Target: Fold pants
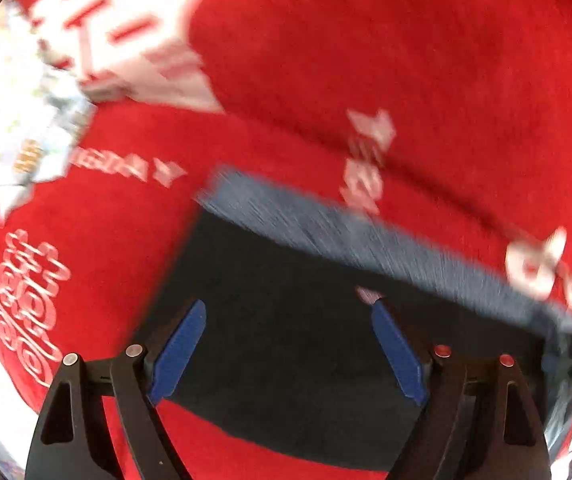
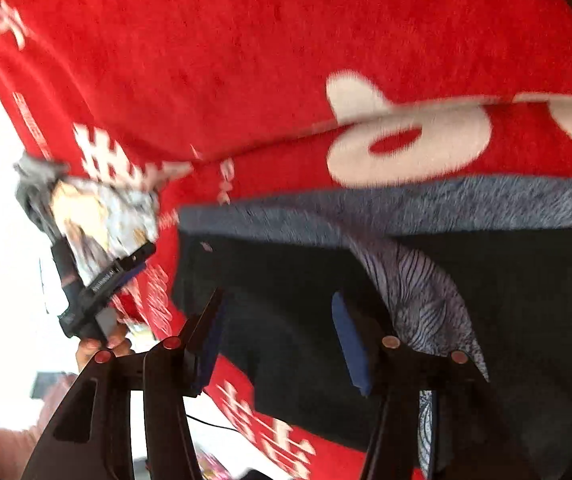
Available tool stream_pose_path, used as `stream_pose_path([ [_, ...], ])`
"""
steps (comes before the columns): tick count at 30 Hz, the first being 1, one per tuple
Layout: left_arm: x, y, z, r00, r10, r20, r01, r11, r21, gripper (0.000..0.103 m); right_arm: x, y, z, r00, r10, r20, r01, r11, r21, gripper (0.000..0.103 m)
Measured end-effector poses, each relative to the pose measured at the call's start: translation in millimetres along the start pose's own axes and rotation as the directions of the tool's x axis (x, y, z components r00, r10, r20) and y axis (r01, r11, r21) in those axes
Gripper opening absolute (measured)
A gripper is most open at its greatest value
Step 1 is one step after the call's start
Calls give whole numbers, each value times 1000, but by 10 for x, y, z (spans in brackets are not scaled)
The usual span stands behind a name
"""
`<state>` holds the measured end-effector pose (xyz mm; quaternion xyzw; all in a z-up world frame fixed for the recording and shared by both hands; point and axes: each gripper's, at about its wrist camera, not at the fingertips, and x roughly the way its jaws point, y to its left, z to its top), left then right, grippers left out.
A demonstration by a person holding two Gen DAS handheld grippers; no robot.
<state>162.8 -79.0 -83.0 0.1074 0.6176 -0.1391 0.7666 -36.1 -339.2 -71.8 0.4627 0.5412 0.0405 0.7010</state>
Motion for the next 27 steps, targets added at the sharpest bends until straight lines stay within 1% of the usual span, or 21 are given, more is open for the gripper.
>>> stream_pose_path([
  [1, 144, -132, -63, 999, 20, -32, -19, 999, 27, 86, 125, -38, -7, 999, -46, -21, 46, 999, -8, 57],
  [2, 238, -218, -109, 998, 45, -49, -43, 998, 43, 86, 233, -101, 1, 994, -103, -36, 103, 995, -13, 55],
  [3, 254, -290, -156, 996, 79, -28, -78, 996, 53, 86, 270, -154, 27, 990, -139, -35, 139, 990, -15, 45],
  [4, 206, -321, -176, 997, 75, -10, -74, 996, 57, 86, 237, -221, 61, 991, -134, -14, 134, 991, 5, 43],
  [5, 164, -336, -190, 999, 47, -17, -46, 997, 61, 86, 147, -266, 85, 994, -111, 8, 110, 993, 40, 43],
  [7, 12, -370, -252, 1000, 23, -13, -21, 996, 83, 86, -154, -328, 56, 997, -8, 78, 1, 997, 83, 47],
  [8, -82, -411, -286, 1000, 10, -4, -9, 994, 106, 86, -346, -345, 0, 993, 23, 115, -32, 996, 78, 53],
  [9, -200, -476, -344, 1000, -22, 0, 22, 990, 136, 86, -491, -361, -53, 990, 24, 136, -34, 997, 70, 59],
  [11, -375, -652, -500, 994, -107, -19, 109, 976, 190, 86, -839, -475, -258, 985, -13, 173, -1, 997, 81, 61],
  [12, -425, -733, -544, 990, -139, -37, 144, 967, 210, 86, -979, -563, -403, 982, -25, 185, 5, 994, 108, 61],
  [13, -469, -874, -647, 981, -183, -66, 193, 952, 238, 86, -1046, -609, -527, 980, -37, 194, 10, 991, 136, 61],
  [15, -519, -1176, -839, 955, -269, -127, 295, 914, 280, 86, -1274, -848, -907, 975, -82, 207, 34, 974, 224, 61],
  [16, -539, -1342, -946, 938, -308, -156, 342, 892, 294, 86, -1341, -969, -1130, 972, -112, 206, 53, 961, 270, 61],
  [17, -523, -1563, -1088, 912, -357, -201, 405, 858, 315, 86, -1329, -958, -1300, 969, -137, 206, 69, 950, 305, 61],
  [19, -538, -1979, -1331, 881, -396, -258, 468, 808, 358, 86, -1441, -1102, -1709, 959, -185, 216, 91, 918, 385, 61],
  [21, -519, -2371, -1591, 862, -404, -306, 502, 764, 405, 86, -1628, -1304, -2165, 944, -234, 233, 106, 884, 456, 61],
  [23, -471, -2598, -1801, 847, -410, -339, 527, 733, 429, 86, -1727, -1552, -2623, 933, -269, 239, 107, 842, 529, 61],
  [25, -484, -2780, -2010, 842, -408, -354, 535, 719, 444, 86, -1771, -1773, -2990, 927, -291, 236, 104, 805, 584, 61],
  [27, -477, -2867, -2146, 843, -397, -363, 531, 722, 444, 86, -1813, -1961, -3298, 926, -293, 239, 84, 774, 627, 61],
])
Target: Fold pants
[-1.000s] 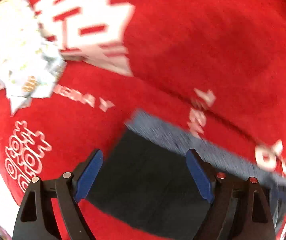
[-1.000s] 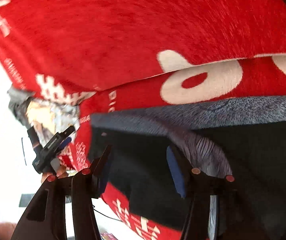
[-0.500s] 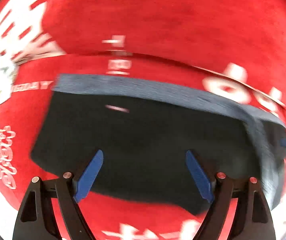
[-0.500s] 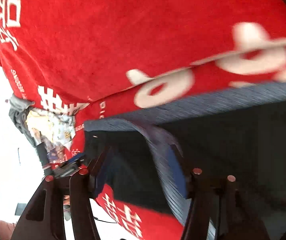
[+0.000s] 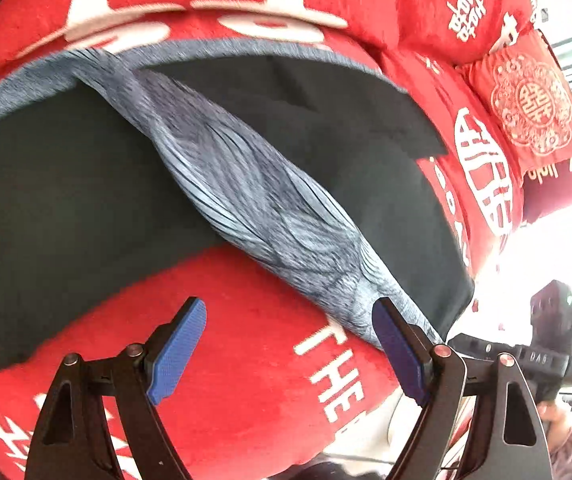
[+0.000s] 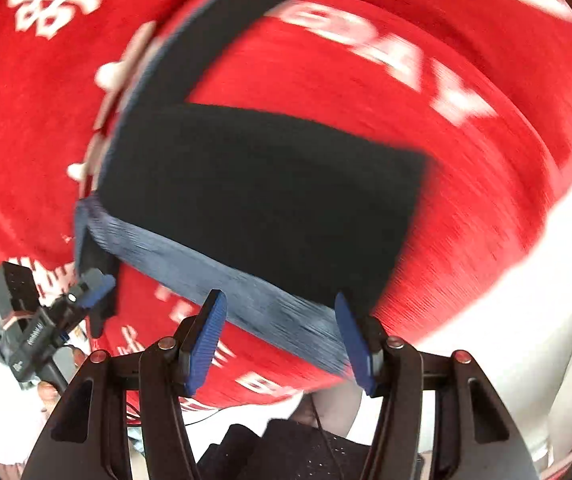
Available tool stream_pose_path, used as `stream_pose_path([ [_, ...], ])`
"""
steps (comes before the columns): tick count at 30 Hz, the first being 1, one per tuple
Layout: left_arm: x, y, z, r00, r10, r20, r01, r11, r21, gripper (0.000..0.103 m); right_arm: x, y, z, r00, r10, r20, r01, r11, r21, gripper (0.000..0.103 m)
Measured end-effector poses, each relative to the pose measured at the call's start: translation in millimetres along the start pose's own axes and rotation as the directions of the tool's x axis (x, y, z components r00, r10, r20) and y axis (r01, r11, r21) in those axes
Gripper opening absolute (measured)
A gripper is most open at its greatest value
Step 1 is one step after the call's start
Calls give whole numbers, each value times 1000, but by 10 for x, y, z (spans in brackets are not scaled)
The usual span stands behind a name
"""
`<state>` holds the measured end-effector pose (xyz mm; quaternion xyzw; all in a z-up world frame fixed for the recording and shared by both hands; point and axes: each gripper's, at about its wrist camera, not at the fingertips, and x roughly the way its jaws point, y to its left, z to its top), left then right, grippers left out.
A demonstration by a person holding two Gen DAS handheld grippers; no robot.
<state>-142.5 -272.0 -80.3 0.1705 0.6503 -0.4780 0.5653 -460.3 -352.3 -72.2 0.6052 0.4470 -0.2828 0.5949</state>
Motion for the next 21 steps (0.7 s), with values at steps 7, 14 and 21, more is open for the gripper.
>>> stream_pose_path([
  [7, 246, -162, -44, 1000, -7, 2, 7, 999, -36, 86, 158, -591, -87, 993, 108, -38, -103, 990, 100, 61],
  [14, 267, -324, 140, 995, -95, -35, 91, 991, -100, 60, 277, -543, 33, 933, 336, -128, -318, 937, 148, 14],
  [21, -153, -651, 771, 991, -59, 118, 71, 993, -96, 60, -451, -43, 889, 862, 506, -32, -505, 863, 25, 14],
])
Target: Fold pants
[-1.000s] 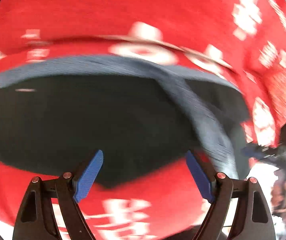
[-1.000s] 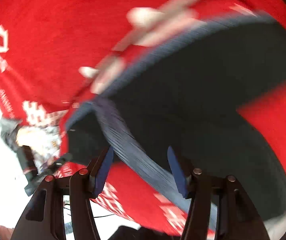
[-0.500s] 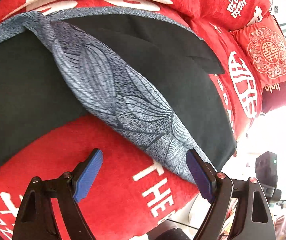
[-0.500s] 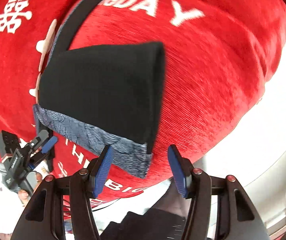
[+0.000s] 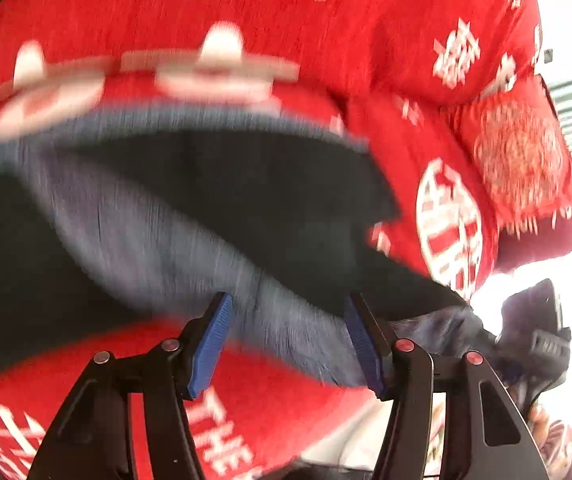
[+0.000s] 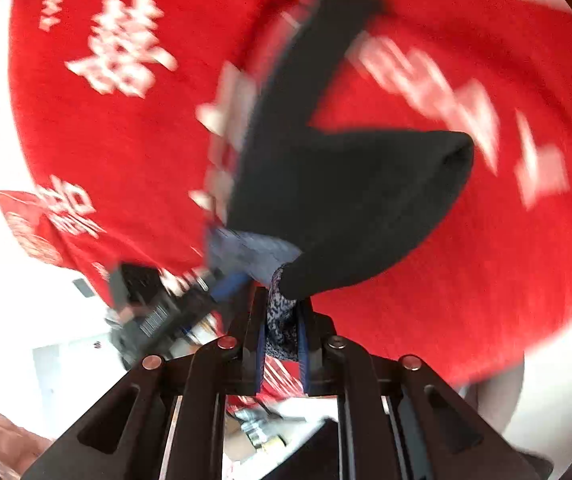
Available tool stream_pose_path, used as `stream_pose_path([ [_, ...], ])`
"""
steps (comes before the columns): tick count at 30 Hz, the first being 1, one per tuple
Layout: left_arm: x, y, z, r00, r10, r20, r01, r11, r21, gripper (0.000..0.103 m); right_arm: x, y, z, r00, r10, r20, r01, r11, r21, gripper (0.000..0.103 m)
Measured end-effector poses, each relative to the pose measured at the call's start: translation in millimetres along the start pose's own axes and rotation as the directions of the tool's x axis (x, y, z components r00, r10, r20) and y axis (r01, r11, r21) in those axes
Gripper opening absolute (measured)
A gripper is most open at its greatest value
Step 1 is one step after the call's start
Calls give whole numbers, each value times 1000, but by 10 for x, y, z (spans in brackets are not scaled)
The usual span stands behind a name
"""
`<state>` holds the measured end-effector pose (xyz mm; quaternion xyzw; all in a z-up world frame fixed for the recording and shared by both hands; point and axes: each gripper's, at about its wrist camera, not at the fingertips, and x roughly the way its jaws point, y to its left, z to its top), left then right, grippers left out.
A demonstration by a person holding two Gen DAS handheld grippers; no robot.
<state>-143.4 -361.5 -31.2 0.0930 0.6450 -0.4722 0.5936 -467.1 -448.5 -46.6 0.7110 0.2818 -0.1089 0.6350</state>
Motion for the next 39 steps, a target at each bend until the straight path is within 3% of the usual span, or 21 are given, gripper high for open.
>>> stream_pose_path([
  [2, -35, -120, 329, 997, 40, 63, -41, 999, 12, 63, -51, 209, 413, 999, 34, 35, -33, 999, -28, 14],
  [3, -34, -152, 448, 994, 65, 84, -66, 998, 14, 73, -11, 289, 577, 999, 33, 41, -32, 999, -40, 14],
  [4, -48, -182, 598, 988, 96, 122, -99, 995, 15, 77, -7, 372, 785, 999, 24, 48, -21, 998, -55, 14],
  [8, -116, -146, 995, 965, 181, 189, -190, 981, 28, 77, 100, 506, 1507, 998, -31, 53, 35, 996, -79, 19],
  [10, -191, -67, 1112, 946, 237, 221, -247, 969, 17, 77, 230, 543, 1847, 993, -97, 65, 102, 992, -81, 23],
  [12, -256, 44, 1144, 930, 283, 236, -289, 957, -7, 77, 344, 567, 2104, 983, -167, 75, 173, 981, -82, 73],
  [14, -304, 187, 1099, 915, 331, 231, -332, 943, -37, 77, 358, 648, 2232, 970, -217, 109, 229, 966, -119, 79],
  [17, -250, 450, 894, 890, 421, 174, -415, 907, -72, 77, 257, 637, 2184, 967, -228, 113, 243, 960, -141, 78],
  [23, -29, 1049, 346, 849, 528, 9, -518, 836, -182, 77, 268, -12, 1785, 951, -305, 48, 305, 952, 0, 55],
  [25, -7, 1164, 275, 839, 543, -15, -534, 819, -208, 77, 391, -183, 1798, 956, -293, 31, 291, 955, 48, 44],
  [26, -10, 1197, 256, 834, 551, -19, -542, 813, -211, 77, 465, -210, 1836, 957, -289, 30, 288, 957, 48, 11],
  [27, -17, 1215, 248, 831, 556, -17, -547, 810, -209, 77, 523, -195, 1874, 961, -277, 26, 275, 961, 39, 5],
  [29, 6, 1286, 216, 824, 566, -31, -561, 805, -195, 77, 483, -95, 1839, 967, -249, 55, 249, 968, 5, 5],
  [32, 87, 1382, 186, 823, 564, -64, -565, 802, -194, 78, 387, -201, 1694, 952, -304, 21, 304, 953, 17, 6],
  [34, 67, 1398, 180, 827, 560, -57, -559, 804, -202, 78, 362, -296, 1631, 936, -353, 0, 353, 936, 8, 16],
  [38, 68, 1421, 160, 826, 561, -51, -559, 805, -198, 78, 234, -332, 1601, 950, -304, 71, 303, 953, 19, 58],
  [39, 66, 1428, 166, 827, 560, -51, -558, 807, -195, 78, 230, -359, 1617, 950, -301, 88, 299, 954, 34, 59],
])
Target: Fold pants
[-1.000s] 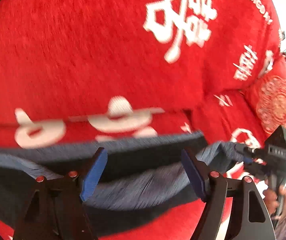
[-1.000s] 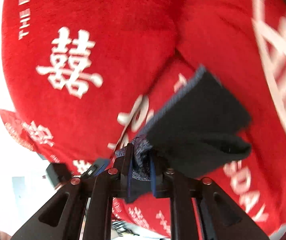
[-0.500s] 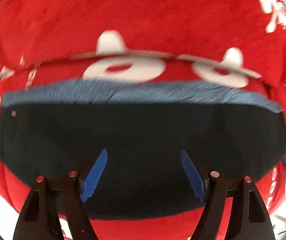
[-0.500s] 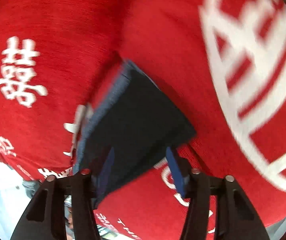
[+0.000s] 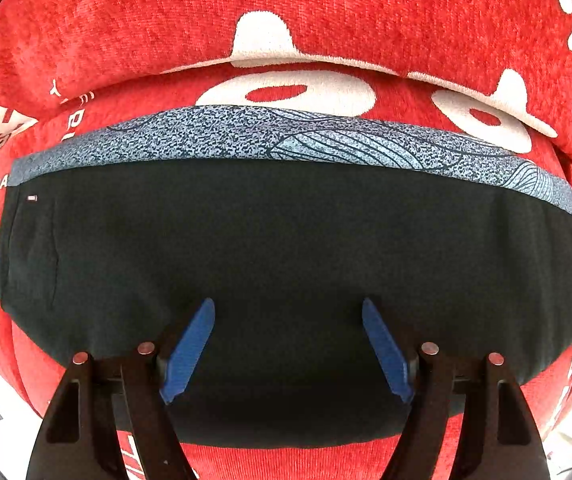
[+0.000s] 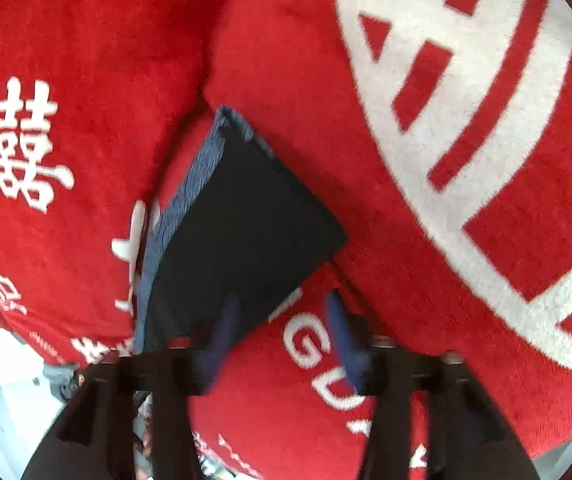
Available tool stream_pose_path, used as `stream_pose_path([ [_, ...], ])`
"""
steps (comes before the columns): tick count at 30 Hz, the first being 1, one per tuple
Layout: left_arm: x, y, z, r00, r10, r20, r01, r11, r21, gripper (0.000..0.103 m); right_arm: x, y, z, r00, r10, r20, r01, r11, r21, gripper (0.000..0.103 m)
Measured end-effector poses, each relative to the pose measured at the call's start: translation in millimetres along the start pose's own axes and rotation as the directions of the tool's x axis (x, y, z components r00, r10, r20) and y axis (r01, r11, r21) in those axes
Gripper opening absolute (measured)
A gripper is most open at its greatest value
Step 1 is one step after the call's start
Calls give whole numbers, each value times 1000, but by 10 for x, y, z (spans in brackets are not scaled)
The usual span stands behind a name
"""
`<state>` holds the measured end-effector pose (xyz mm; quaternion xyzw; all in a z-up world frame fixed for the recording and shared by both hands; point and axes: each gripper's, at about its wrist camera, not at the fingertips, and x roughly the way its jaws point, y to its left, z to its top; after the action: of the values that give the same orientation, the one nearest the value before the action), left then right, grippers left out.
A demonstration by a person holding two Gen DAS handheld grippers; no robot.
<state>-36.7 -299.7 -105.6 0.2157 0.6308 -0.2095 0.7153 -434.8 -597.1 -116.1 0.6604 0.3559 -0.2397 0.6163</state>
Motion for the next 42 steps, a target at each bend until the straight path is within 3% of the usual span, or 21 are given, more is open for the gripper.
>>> stream_pose_path([
  [3, 7, 14, 8, 1000, -4, -5, 4, 1000, 5, 78, 136, -113, 79, 999, 47, 9, -47, 995, 86, 56],
  [4, -1, 4, 9, 1000, -1, -9, 1, 1000, 6, 78, 184, -139, 104, 998, 59, 6, -60, 992, 110, 45],
  [5, -26, 4, 14, 1000, 6, -13, -6, 1000, 9, 78, 260, -142, 138, 996, 84, -10, -81, 986, 142, 12],
  [7, -86, -2, 32, 1000, 1, 5, -1, 1000, 23, 78, 216, 29, 180, 995, 102, 7, -102, 987, 126, 12],
  [9, -72, -4, 17, 1000, 10, 10, -10, 999, 41, 78, 25, 297, 251, 991, 128, 29, -129, 992, 15, 12],
  [11, 34, 39, -27, 1000, 6, -8, -6, 1000, 26, 83, -15, 413, 279, 997, 81, 11, -80, 994, -73, 12],
  [13, 35, 105, -30, 1000, 4, -11, -4, 1000, -8, 86, 132, 371, 332, 999, -21, -25, 18, 994, -104, 12],
  [14, 1, 162, -23, 1000, 1, -26, -1, 1000, -21, 86, 248, 299, 357, 997, -56, -51, 52, 995, -83, 16],
  [15, -43, 222, -26, 1000, 7, -23, -8, 1000, -23, 86, 330, 230, 368, 993, -88, -73, 83, 995, -60, 26],
  [17, -186, 435, -47, 1000, 22, 5, -22, 999, -28, 86, 279, 221, 326, 991, -130, -38, 129, 991, -46, 42],
  [18, -227, 539, -53, 999, 31, 11, -30, 999, -36, 86, 224, 278, 285, 991, -137, -12, 136, 989, -52, 45],
  [22, -345, 1170, -126, 997, 76, 15, -74, 990, -120, 86, 35, 557, -2, 997, -82, -4, 81, 991, -105, 45],
  [25, -332, 1529, -222, 996, 89, 12, -86, 984, -158, 86, 191, 909, -352, 994, -16, -107, -4, 983, -183, 45],
  [28, -276, 1767, -310, 997, 81, 11, -78, 984, -159, 86, 607, 1405, -786, 974, -31, -226, -41, 951, -307, 45],
  [32, -203, 2133, -408, 999, 40, 21, -36, 990, -135, 86, 1244, 2151, -1399, 940, -125, -318, -64, 849, -524, 45],
  [34, -198, 2378, -396, 999, 23, 28, -19, 991, -132, 86, 1598, 2610, -1710, 922, -171, -348, -94, 771, -629, 45],
  [37, -234, 2827, -368, 999, 6, 53, 2, 987, -161, 86, 2098, 3266, -2067, 898, -213, -385, -146, 682, -716, 45],
  [39, -224, 3197, -335, 998, 5, 70, 9, 981, -195, 86, 2232, 3500, -2251, 885, -234, -401, -183, 619, -764, 45],
  [42, -117, 3717, -286, 996, 14, 90, 9, 970, -243, 86, 2863, 4212, -2628, 864, -286, -415, -238, 494, -836, 45],
])
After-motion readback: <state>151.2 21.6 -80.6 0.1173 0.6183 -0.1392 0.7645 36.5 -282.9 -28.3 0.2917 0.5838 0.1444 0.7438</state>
